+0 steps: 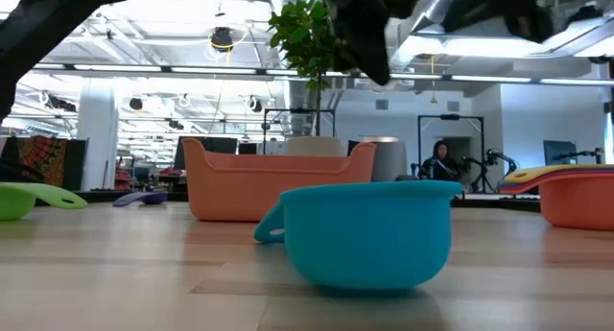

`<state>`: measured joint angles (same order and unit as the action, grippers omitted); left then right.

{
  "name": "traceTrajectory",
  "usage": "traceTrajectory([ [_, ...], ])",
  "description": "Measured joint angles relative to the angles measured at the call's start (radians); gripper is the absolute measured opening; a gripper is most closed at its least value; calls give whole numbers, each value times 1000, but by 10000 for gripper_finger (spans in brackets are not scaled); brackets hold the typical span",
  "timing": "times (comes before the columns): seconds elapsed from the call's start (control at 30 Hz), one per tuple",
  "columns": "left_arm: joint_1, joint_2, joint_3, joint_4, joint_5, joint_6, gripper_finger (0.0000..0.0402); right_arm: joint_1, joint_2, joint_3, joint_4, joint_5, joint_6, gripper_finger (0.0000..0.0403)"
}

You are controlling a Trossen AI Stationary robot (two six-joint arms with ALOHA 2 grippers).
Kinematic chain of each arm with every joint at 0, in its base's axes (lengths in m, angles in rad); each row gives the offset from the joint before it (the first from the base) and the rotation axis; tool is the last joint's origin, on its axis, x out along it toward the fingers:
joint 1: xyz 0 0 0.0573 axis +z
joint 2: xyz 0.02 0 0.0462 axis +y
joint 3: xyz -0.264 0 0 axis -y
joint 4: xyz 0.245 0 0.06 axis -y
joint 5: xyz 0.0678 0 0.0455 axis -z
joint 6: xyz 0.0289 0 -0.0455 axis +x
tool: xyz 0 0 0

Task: Nest measuring cups in basket
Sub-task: Stack the green measuring cup on top of the yellow measuring cup

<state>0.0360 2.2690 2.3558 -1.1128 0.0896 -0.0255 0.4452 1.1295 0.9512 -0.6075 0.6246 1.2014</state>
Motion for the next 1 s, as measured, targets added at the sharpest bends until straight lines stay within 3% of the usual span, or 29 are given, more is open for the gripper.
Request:
traceTrajectory([
  [0.13, -31, -24, -8, -75, -37, -79, 9, -11, -14, 0, 120, -11, -164, 57],
  [0.27, -81, -106, -108, -99, -107, -177, 9, -8, -57, 0, 160, -10, -250, 57],
  [0.43, -130, -328, -452, 62, -210, -337, 9, 24, -133, 0, 156, 22, -297, 57],
  [0.53, -148, -484, -725, 259, -216, -510, 9, 38, -160, 0, 148, 27, -333, 57],
  [0.63, -187, -632, -944, 369, -291, -717, 9, 36, -162, 0, 140, 28, -363, 57],
  [0.77, -263, -786, -1139, 342, -359, -1026, 9, 31, -149, 0, 132, 33, -386, 57],
  [1.0, -368, -949, -1325, 141, -330, -1434, 25, -29, -115, 0, 200, 37, -503, 57],
])
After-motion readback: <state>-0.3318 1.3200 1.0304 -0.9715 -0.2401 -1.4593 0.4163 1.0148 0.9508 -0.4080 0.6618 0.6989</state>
